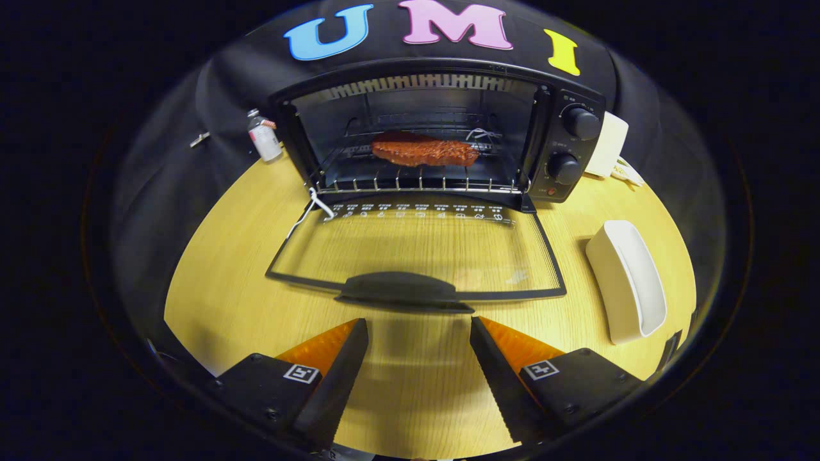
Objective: Open the toaster oven, put the food inside, and close the toaster oven door.
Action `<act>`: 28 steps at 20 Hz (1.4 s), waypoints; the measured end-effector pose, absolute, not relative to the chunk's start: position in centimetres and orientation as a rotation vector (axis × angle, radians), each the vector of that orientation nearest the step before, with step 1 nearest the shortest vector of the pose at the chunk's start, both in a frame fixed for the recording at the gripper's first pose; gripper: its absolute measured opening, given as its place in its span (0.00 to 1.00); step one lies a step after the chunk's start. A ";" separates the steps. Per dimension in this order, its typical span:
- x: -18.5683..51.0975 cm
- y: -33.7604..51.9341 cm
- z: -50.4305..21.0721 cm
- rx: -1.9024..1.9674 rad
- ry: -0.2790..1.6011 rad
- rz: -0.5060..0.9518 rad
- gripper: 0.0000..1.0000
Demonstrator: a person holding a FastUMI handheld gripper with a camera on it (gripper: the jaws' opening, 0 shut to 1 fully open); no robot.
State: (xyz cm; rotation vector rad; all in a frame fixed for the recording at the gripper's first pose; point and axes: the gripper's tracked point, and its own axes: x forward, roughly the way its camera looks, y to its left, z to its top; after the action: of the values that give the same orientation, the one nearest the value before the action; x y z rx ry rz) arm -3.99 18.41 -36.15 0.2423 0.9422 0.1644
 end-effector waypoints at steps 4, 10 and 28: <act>-2.6 17.6 -33.4 0.257 0.886 0.153 0.98; 0.3 16.8 -28.1 0.278 0.778 0.171 0.98; 9.8 14.9 -17.3 0.199 0.488 0.195 0.98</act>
State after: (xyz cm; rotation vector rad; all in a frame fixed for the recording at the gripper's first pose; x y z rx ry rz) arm 9.84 14.93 -17.32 0.1991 0.4879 0.1953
